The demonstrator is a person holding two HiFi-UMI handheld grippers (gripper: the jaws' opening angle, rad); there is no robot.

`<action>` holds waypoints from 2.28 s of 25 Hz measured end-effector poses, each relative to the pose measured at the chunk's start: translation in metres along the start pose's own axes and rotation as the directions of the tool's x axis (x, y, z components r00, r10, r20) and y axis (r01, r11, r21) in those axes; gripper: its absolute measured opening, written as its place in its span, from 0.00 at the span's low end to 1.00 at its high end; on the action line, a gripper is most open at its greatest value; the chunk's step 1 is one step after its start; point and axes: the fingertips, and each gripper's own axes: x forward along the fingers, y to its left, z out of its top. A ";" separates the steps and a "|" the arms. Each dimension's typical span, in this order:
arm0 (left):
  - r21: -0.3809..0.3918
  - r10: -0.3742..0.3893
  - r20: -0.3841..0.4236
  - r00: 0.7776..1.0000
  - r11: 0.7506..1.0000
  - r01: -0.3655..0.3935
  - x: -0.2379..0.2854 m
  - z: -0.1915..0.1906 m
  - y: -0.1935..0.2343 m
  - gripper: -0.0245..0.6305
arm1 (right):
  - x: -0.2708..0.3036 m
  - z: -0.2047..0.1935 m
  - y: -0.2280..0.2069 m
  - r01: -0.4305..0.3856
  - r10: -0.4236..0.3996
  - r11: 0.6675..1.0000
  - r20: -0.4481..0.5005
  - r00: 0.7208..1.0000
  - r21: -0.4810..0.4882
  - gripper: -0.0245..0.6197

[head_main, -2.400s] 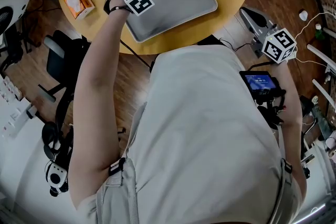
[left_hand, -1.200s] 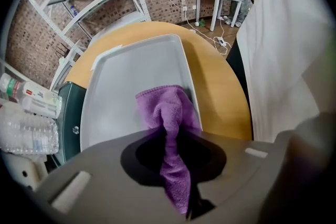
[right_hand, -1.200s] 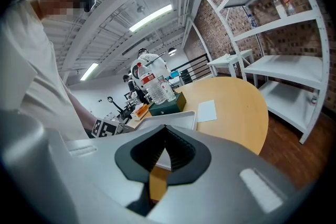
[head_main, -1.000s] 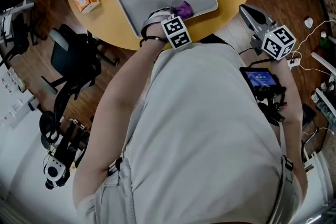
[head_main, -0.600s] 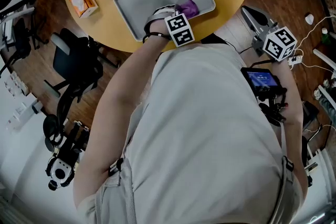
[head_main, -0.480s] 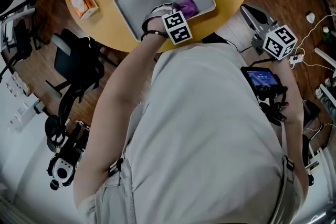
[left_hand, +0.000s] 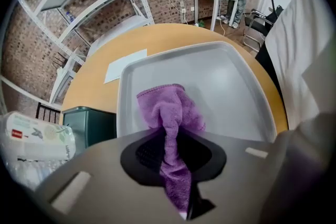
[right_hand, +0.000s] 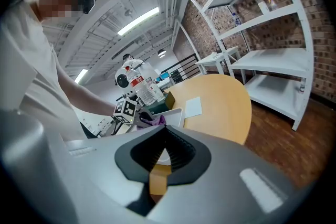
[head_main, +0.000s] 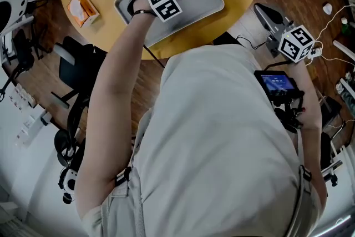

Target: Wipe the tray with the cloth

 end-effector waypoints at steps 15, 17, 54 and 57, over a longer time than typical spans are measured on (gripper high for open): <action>-0.063 0.026 -0.005 1.000 0.998 -0.027 0.008 -0.003 0.060 0.13 | -0.006 -0.006 -0.009 0.040 -0.039 0.999 -0.022 0.999 0.025 0.04; -0.077 0.033 -0.001 0.999 0.996 -0.033 0.008 -0.004 0.061 0.13 | -0.003 -0.006 -0.008 0.032 -0.031 0.999 -0.027 0.999 0.020 0.04; 0.035 0.001 0.039 0.999 0.999 -0.003 0.021 0.111 -0.038 0.12 | -0.014 -0.023 -0.013 0.041 -0.042 0.997 0.016 0.999 0.062 0.04; 0.063 -0.007 0.032 0.999 0.998 0.005 0.020 0.115 -0.058 0.12 | -0.010 -0.023 -0.010 0.023 -0.024 0.998 0.019 1.000 0.050 0.04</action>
